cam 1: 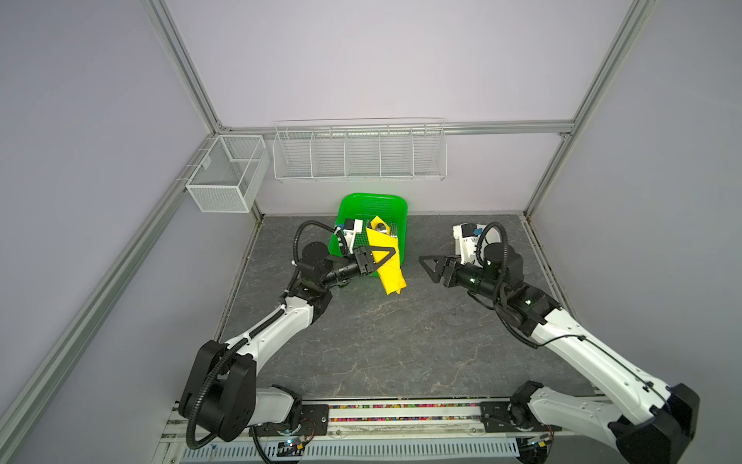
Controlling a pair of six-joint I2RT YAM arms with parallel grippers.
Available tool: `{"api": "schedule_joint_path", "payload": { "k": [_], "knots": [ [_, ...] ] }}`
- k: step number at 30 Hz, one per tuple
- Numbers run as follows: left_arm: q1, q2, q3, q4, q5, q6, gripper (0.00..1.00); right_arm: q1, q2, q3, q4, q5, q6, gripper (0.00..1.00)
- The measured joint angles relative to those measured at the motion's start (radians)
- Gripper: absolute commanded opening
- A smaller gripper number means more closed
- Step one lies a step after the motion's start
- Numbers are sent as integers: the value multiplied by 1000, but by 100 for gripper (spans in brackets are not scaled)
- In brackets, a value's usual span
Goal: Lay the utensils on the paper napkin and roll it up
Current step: 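Open the right gripper and carry the bundle into the basket with the left gripper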
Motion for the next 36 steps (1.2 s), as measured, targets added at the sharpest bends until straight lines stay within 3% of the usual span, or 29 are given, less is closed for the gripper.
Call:
{"api": "schedule_joint_path", "payload": {
  "k": [5, 11, 19, 25, 36],
  "knots": [
    [82, 1, 33, -211, 30, 132, 0, -26, 77, 1, -51, 45, 43, 68],
    [154, 79, 200, -494, 30, 348, 0, -42, 227, 7, -98, 20, 91, 65],
    [165, 365, 454, -757, 9, 539, 0, -43, 308, 13, -95, -46, 120, 64],
    [167, 502, 507, -782, -34, 539, 0, -43, 325, 14, -86, -74, 130, 64],
    [170, 692, 660, -632, -66, 417, 0, -43, 387, 32, -23, -129, 168, 64]
  ]
}}
